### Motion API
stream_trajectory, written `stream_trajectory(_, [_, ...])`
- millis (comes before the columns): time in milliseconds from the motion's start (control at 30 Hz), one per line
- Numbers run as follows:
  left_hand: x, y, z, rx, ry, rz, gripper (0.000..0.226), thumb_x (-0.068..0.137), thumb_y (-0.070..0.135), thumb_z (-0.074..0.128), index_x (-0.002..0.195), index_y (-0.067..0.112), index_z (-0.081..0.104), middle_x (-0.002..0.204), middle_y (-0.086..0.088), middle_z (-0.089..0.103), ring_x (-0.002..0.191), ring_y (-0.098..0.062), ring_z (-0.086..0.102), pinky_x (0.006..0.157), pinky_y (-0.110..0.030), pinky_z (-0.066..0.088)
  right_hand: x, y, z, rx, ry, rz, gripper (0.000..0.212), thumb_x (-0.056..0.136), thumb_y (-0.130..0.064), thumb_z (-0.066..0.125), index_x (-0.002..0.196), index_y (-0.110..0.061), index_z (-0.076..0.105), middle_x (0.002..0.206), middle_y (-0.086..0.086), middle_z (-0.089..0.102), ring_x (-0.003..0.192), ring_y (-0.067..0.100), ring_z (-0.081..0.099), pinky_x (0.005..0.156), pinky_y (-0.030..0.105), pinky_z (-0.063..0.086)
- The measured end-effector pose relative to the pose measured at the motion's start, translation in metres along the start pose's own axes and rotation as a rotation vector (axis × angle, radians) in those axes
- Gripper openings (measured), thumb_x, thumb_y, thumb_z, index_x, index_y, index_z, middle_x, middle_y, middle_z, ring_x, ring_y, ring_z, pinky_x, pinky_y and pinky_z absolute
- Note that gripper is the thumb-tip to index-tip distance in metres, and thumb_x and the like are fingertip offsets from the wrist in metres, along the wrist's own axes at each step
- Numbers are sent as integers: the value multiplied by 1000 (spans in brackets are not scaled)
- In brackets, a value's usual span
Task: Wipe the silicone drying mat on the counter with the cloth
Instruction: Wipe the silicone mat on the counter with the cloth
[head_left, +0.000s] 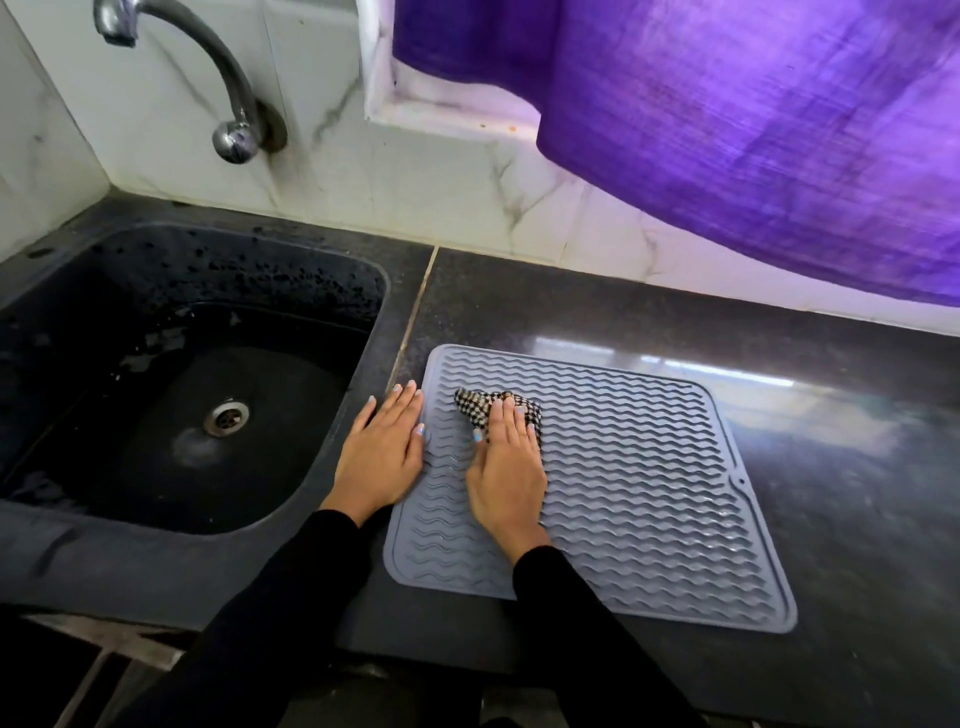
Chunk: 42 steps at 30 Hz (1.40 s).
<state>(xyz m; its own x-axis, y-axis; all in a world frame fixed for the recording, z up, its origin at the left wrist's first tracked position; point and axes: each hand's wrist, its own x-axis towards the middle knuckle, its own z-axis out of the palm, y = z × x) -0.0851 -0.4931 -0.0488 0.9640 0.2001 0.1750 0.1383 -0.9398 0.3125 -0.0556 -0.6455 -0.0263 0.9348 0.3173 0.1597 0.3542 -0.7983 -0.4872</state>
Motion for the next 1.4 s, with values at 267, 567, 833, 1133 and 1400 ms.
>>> stream_trajectory(267, [0,1,0,-1,-26,-25,77,82,46,-4,147,15,22,155,3,18,143,-6,10,116,-30,-1,41,55,-93,855,359,502,29,100,-19,34,108,-3,58,105,10,60,103,27,55,84,31,41])
stream_trajectory(567, [1,1,6,10,12,-37,69,86,41,3,146,14,26,154,3,22,142,-7,13,116,-30,1,43,91,-42,-120,41,107,46,97,-18,35,140,-2,33,149,14,33,140,24,26,117,32,15])
stream_trajectory(833, [1,1,6,-15,4,-41,70,85,42,4,145,14,28,154,4,22,142,-6,13,116,-30,2,57,105,-68,415,62,308,26,97,-15,40,107,-10,63,102,8,68,99,24,57,79,24,42])
stream_trajectory(1133, [0,2,4,-26,0,-45,75,81,44,0,146,16,24,155,5,19,141,-3,9,115,-27,-2,74,92,-108,359,276,325,27,98,-17,33,106,-9,58,95,9,55,86,23,50,72,29,33])
stream_trajectory(1400, [2,1,6,-54,35,-44,69,86,43,7,145,16,28,153,5,23,136,4,6,115,-27,0,64,94,-40,-59,-72,157,63,94,-38,44,147,-16,18,157,2,12,145,15,8,118,29,5])
